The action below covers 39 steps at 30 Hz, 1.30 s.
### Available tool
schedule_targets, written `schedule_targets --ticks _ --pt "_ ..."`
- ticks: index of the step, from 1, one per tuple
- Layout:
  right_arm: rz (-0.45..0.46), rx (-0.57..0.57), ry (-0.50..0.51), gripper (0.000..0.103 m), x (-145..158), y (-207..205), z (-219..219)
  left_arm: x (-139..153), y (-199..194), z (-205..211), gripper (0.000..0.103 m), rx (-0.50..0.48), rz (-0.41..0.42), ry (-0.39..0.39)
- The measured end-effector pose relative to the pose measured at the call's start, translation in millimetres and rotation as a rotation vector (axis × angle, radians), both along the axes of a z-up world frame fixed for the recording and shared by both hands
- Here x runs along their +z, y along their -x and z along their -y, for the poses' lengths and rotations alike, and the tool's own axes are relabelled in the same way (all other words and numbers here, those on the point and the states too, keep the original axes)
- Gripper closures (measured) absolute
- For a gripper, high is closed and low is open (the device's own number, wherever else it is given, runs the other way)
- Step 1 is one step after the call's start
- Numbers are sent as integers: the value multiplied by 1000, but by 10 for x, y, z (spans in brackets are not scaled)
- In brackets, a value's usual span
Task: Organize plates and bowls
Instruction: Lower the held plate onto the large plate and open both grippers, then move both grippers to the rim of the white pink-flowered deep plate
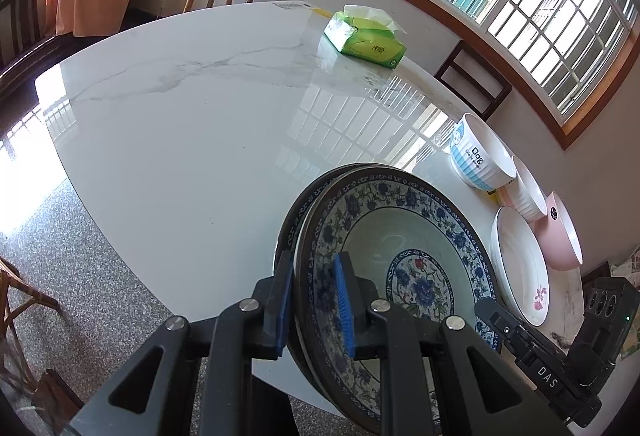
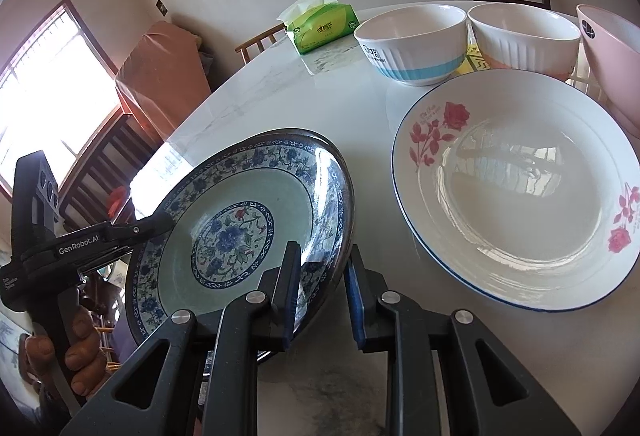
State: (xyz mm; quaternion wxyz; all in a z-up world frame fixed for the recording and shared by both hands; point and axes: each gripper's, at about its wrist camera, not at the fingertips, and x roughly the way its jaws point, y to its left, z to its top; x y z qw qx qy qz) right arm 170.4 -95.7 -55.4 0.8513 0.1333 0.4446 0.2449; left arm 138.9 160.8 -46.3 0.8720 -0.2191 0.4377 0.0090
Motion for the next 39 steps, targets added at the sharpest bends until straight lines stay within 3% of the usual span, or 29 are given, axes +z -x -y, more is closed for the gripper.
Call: schedule_targets --ticks 10,12,15,19,22,24,26,31,39 --pt "43 8 38 78 12 -30 -111 -9 -2 -38 78 35 22 1" --pt "66 3 57 77 20 -7 -127 17 10 -27 77 50 45 -32" --pt "83 9 53 70 36 -10 -144 117 48 -6 63 93 93 -127" --pt "113 8 59 65 59 13 -169 200 79 -37 61 114 117 -143" --pt "140 6 38 62 75 35 -144 216 117 -7 61 93 113 -105" --pt "176 -7 10 59 107 73 -102 217 149 57 61 74 103 -103" --pt "227 -26 -3 48 150 139 -74 229 196 137 61 53 102 -101" --pt "337 -38 2 42 246 277 -70 268 328 386 60 -14 103 -103" --pt "375 -117 -39 41 287 340 186 350 461 877 61 -153 111 -133"
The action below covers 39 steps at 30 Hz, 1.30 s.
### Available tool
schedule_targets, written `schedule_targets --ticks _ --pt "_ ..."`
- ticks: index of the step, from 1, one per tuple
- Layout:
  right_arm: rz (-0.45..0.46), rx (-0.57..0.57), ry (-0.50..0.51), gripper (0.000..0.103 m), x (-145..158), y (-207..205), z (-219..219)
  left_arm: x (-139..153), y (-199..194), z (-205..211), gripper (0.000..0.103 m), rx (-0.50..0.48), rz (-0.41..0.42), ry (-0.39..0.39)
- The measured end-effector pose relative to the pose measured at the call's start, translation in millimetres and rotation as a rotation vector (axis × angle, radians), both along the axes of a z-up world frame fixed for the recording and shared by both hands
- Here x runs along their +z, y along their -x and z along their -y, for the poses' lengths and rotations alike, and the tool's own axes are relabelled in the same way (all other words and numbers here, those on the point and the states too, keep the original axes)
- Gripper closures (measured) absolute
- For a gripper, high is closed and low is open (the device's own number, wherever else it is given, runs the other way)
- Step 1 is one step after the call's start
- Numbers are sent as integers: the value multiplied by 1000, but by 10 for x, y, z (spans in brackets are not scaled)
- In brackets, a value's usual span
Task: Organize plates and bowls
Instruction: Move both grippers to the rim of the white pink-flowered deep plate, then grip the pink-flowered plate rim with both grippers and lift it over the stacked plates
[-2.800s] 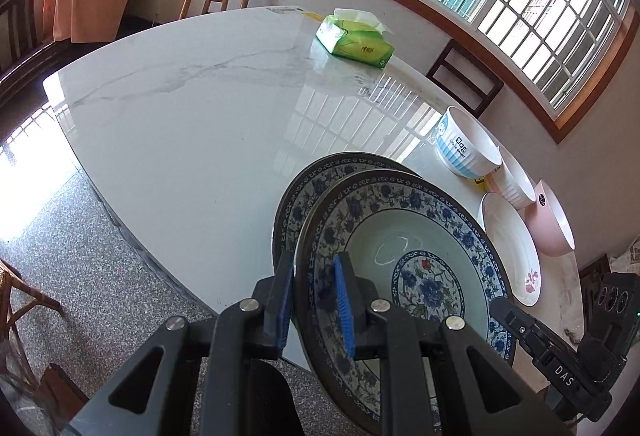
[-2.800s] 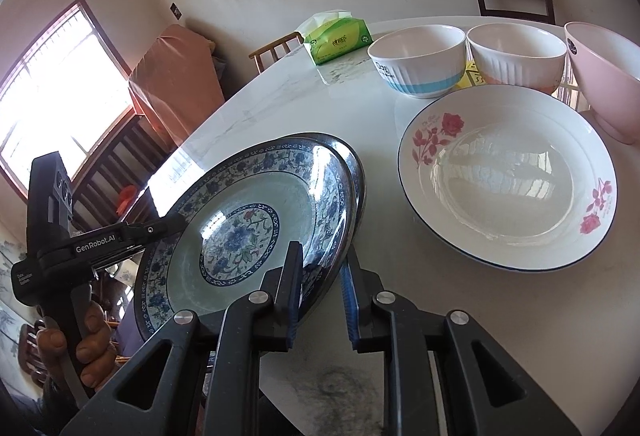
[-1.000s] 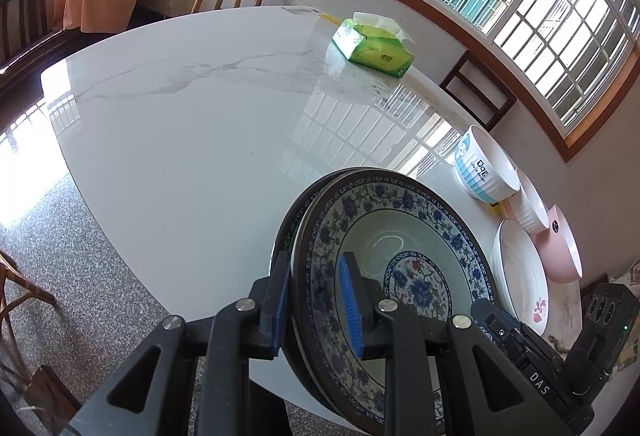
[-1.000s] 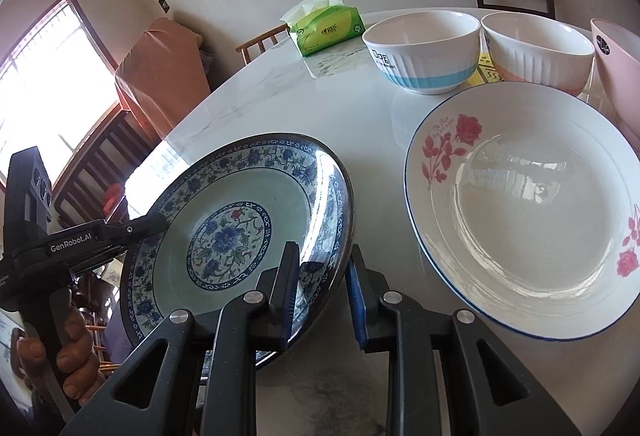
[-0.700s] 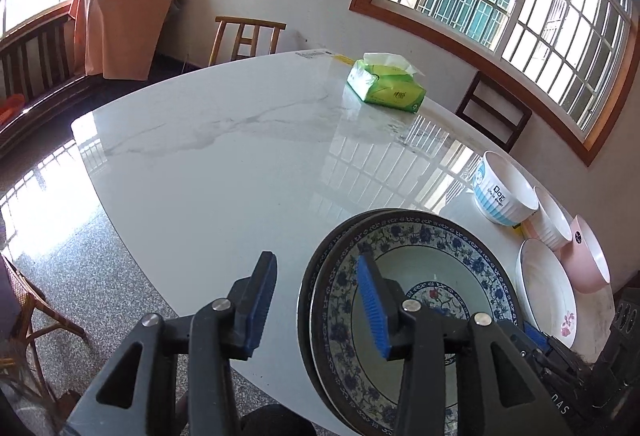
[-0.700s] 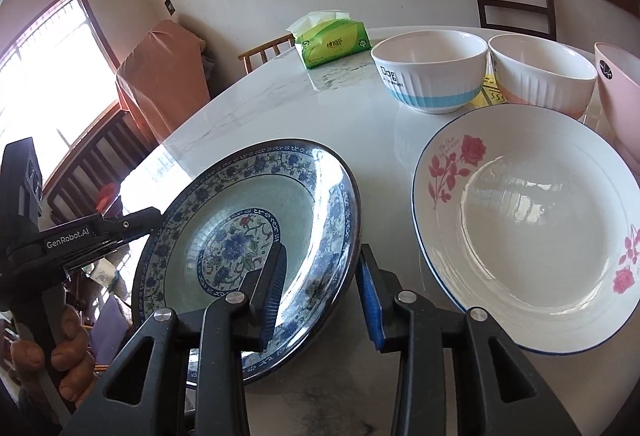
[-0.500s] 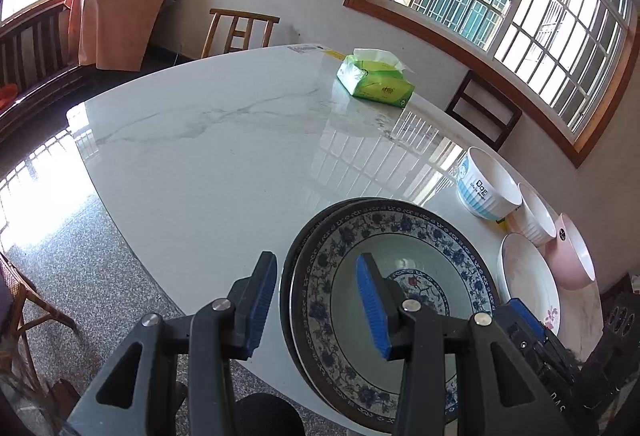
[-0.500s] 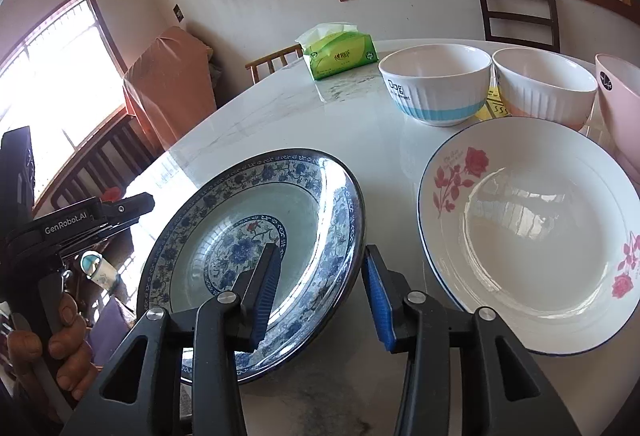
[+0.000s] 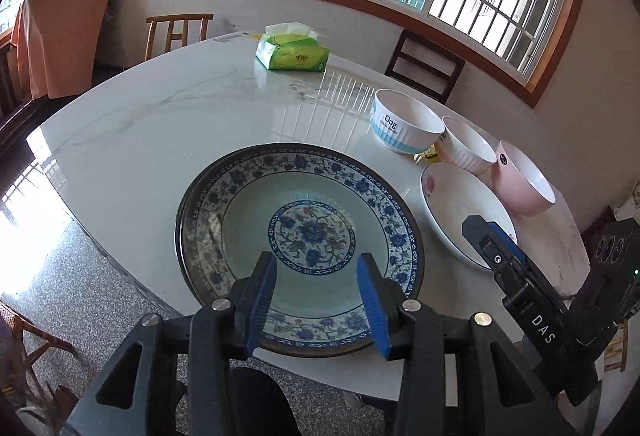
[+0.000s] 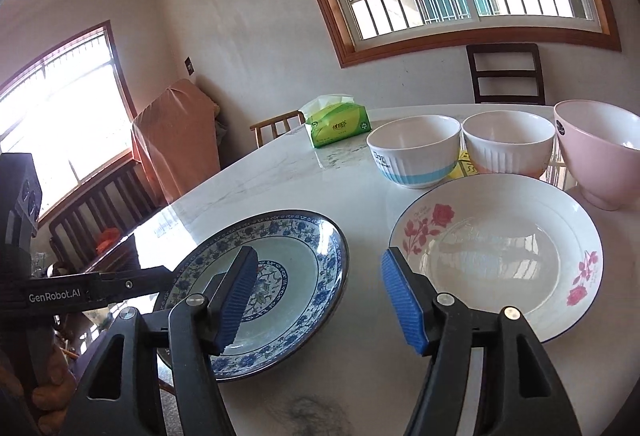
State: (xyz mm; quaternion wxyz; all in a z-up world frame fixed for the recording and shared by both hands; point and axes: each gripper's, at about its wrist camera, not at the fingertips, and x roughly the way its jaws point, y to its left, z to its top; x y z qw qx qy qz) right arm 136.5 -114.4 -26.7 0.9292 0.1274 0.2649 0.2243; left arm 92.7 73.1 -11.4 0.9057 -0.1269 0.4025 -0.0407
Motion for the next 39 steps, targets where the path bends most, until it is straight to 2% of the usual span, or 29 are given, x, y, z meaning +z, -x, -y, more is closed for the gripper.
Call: schedule_targets --ticks 5,10,14,17,21,27,31,33,38,39 --pt "-16 -114 -54 41 -16 50 423 93 -49 258 60 -69 9 -7" --pt "-98 -247 -171 40 -118 4 1035 245 -281 477 61 -139 11 31" --pt "-203 -315 -293 49 -269 -122 1443 318 -655 651 60 -201 -20 81" --pt "-280 -321 -349 55 -378 -239 1568 261 -1008 767 60 -229 -90 116" --pt "-371 -307 -369 61 -487 -405 1578 129 -1381 926 60 -251 -173 141" --pt "-423 -310 -382 66 -568 -529 1609 -120 -1758 1072 60 -250 -269 148" --pt "-437 -303 -365 70 -582 -600 1635 -249 -1861 1127 60 -245 -318 172" --pt "-445 -300 -353 74 -582 -633 1633 -264 -1877 1169 60 -233 -316 132" --pt "-476 -279 -327 90 -594 -711 1598 -387 -1861 1216 60 -220 -345 143" --pt "-480 -273 -321 90 -593 -717 1590 -411 -1853 1218 60 -219 -345 145"
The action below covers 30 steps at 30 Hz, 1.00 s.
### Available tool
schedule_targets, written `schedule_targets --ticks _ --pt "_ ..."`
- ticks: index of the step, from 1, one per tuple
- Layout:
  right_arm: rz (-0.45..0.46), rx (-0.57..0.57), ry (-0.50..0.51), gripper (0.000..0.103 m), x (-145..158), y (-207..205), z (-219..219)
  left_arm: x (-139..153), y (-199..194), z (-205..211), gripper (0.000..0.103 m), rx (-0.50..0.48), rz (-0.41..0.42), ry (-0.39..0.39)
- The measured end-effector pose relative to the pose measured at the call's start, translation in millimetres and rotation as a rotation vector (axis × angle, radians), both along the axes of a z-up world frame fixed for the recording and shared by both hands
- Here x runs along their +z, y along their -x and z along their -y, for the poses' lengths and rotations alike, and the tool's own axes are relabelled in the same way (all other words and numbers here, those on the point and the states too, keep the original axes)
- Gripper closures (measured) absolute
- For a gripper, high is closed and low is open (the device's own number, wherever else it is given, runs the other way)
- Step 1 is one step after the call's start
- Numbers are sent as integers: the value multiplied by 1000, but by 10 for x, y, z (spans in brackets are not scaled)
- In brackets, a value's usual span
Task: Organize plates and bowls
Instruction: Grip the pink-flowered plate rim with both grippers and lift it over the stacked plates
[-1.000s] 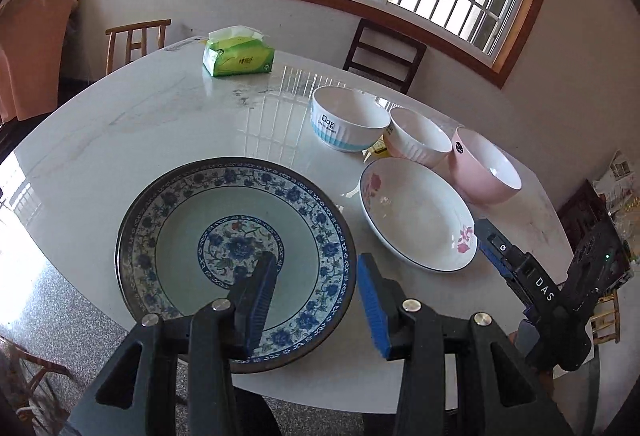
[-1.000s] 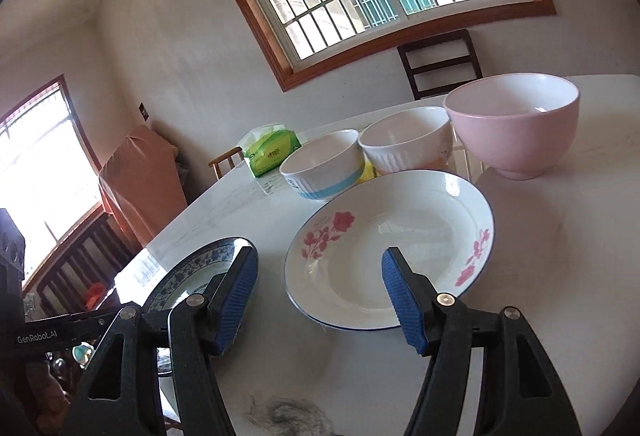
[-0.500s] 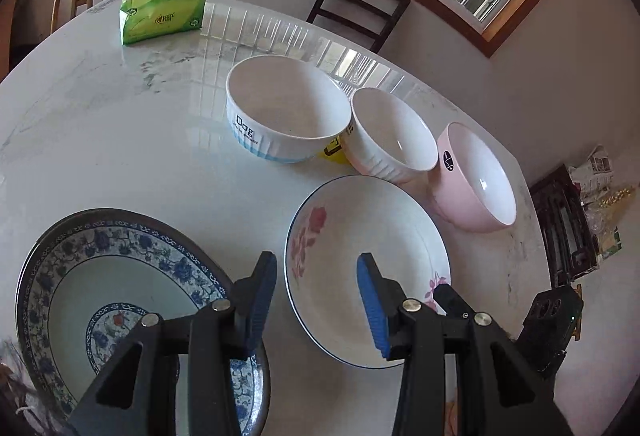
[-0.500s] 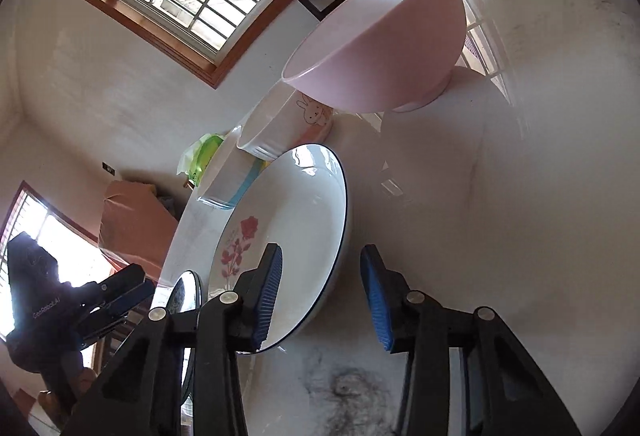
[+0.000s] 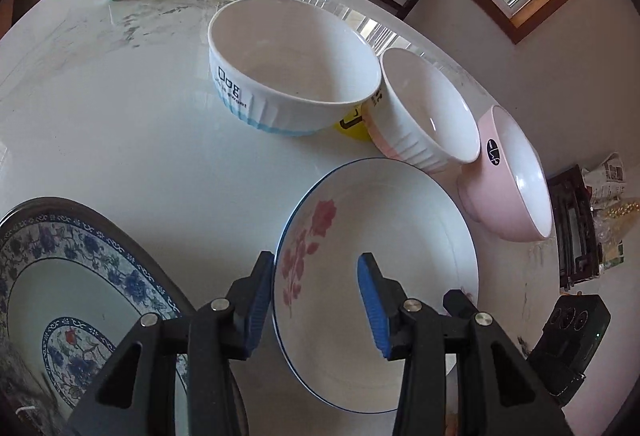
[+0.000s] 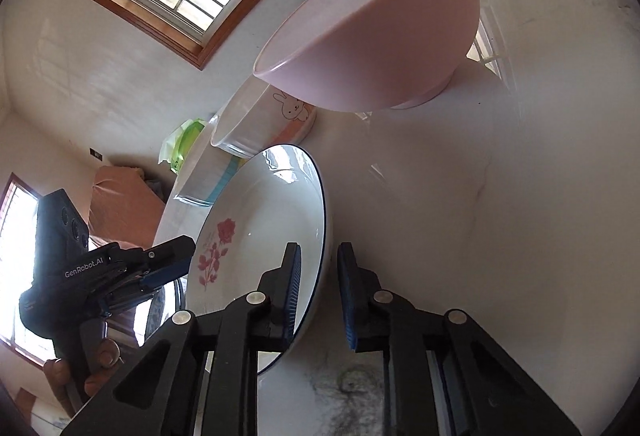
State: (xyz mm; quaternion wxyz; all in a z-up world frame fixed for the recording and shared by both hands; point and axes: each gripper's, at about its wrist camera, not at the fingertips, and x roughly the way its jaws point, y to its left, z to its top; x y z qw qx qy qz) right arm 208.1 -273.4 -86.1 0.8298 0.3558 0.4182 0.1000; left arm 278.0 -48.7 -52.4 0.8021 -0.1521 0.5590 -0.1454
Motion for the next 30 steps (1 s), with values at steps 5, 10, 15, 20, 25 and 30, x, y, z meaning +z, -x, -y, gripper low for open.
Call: schedule_targets --ticks 5,10,15,20,25,30 --pt "2 31 30 90 40 -18 -19 -53 107 60 63 12 27 -57" --pt "4 50 41 90 55 -8 -19 -64 373 130 64 42 85 -96" --pt "10 45 66 90 89 62 -5 -78 599 100 64 74 88 -46" --pt "56 55 123 90 174 226 8 -47 731 93 64 70 90 -13" --pt "79 55 157 91 230 373 26 106 905 209 64 45 153 -41" --pt "99 48 170 91 262 542 66 233 1083 285 64 24 209 -60"
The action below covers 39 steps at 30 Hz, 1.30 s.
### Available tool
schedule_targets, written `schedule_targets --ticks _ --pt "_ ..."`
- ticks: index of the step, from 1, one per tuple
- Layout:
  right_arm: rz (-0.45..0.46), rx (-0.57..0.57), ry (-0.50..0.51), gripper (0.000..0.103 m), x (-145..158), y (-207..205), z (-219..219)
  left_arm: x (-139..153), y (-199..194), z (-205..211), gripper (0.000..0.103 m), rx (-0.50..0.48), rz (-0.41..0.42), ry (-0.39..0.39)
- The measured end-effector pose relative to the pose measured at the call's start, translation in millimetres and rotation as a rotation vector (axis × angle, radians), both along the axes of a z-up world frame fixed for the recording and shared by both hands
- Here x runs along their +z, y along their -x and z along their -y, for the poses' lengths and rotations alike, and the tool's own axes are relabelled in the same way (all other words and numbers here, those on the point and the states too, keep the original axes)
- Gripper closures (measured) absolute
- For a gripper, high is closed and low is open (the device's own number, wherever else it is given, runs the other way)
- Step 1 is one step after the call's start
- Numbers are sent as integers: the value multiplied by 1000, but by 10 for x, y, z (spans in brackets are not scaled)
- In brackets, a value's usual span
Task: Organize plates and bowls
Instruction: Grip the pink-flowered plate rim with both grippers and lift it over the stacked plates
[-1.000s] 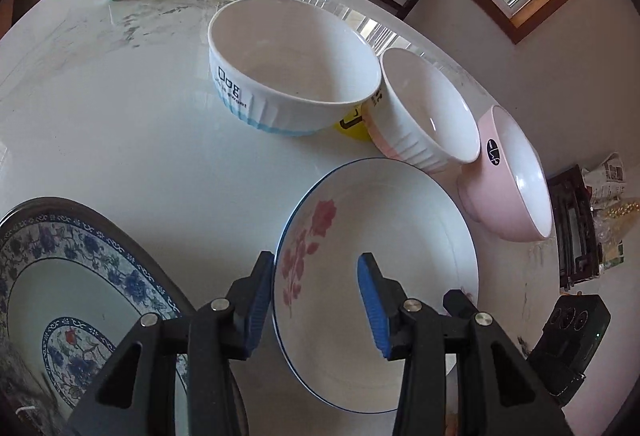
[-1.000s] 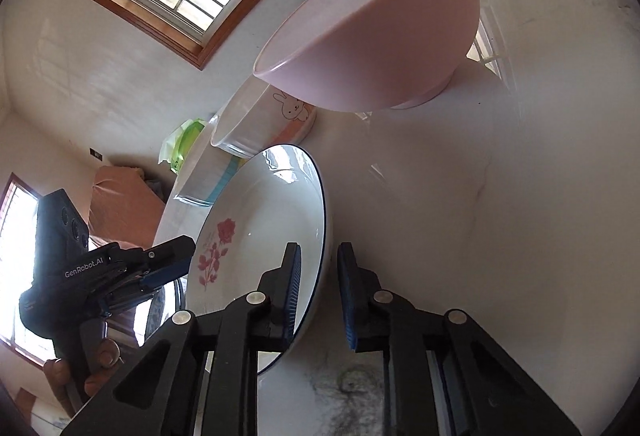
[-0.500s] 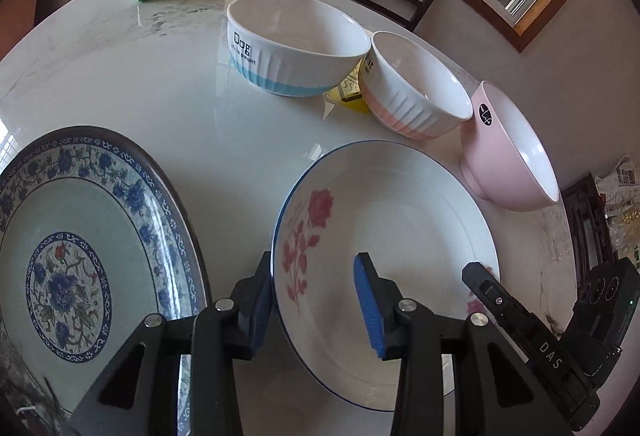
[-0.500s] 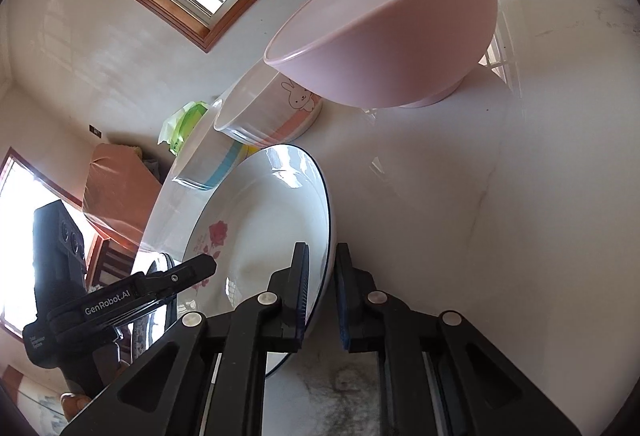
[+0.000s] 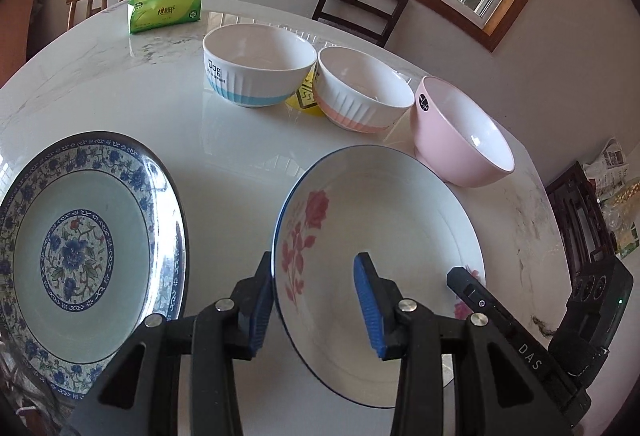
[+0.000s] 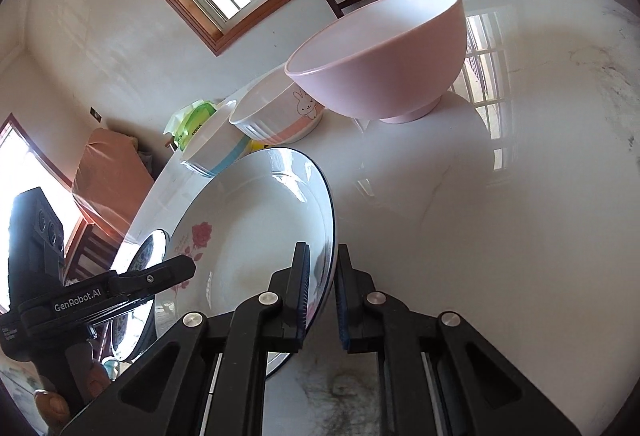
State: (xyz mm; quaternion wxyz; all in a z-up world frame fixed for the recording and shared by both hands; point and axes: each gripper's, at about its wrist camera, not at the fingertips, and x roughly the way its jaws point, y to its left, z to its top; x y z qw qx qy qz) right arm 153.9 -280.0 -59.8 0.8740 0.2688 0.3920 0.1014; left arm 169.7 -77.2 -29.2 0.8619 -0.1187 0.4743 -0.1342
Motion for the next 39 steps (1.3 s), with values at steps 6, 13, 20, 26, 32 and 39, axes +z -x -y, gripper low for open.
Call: schedule_targets --ticks 6,13,20,26,32,39 --pt "4 -12 -25 91 -2 157 71 113 130 102 64 -21 35 -17" --pt "5 -19 -57 91 23 250 79 174 231 58 64 -15 42 -14" --pt "25 1 -47 91 116 262 -8 270 309 -105 64 13 60 -8" --pt "36 26 -40 91 178 245 -137 298 354 -286 64 41 62 6" --pt "38 54 -32 90 217 210 -290 317 410 -460 64 70 63 15" --pt "42 91 -20 90 271 173 -472 356 455 -665 64 108 68 21"
